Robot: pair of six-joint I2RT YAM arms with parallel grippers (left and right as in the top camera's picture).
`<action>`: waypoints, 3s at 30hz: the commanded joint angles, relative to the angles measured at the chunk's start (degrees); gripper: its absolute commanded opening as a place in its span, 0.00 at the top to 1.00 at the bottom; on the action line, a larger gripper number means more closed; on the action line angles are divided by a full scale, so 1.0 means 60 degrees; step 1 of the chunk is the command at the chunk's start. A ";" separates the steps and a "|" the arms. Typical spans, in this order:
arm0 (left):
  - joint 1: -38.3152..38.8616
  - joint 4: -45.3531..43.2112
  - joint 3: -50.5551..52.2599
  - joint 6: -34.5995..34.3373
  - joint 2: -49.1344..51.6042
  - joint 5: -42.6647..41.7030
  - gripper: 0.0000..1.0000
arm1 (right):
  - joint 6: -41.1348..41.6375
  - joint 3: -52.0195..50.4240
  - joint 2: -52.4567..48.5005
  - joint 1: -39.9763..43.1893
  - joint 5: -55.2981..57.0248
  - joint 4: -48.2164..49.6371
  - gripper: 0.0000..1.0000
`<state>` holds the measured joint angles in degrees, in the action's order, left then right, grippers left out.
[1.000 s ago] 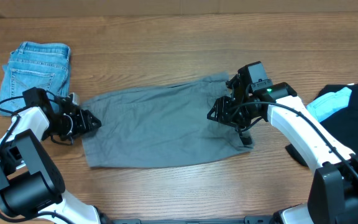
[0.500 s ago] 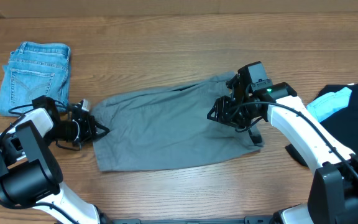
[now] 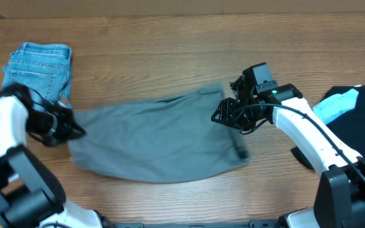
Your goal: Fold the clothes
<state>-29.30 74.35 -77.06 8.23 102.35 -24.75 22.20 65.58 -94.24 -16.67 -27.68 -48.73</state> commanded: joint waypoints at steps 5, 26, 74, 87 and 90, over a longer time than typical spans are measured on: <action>0.1107 0.1209 -0.2597 -0.0597 -0.1413 0.0987 0.96 | -0.0102 0.0135 0.0106 -0.0058 -0.0069 0.0022 0.48; 0.8641 -0.1541 -0.1672 -0.5712 0.1020 0.2193 0.96 | 0.1169 0.0127 0.0106 0.0058 0.2790 -0.1198 0.39; 1.0786 -0.0984 -0.3377 -0.5985 0.1738 0.0477 0.86 | 0.3767 -0.2004 -0.3136 0.0106 -0.1843 0.2120 0.93; 1.0925 0.0098 -0.4033 -0.6033 0.1723 0.1395 0.32 | 0.3253 -0.1993 -0.3049 0.0113 -0.2171 0.2073 0.79; 1.0695 0.0812 -0.4849 -0.5548 0.1708 0.1413 0.32 | 0.2779 -0.1931 -0.2725 0.0197 -0.2109 0.2029 0.73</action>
<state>37.01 76.49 -99.26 -29.67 114.39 -16.49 40.45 55.27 -109.14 -15.81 -42.74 -35.53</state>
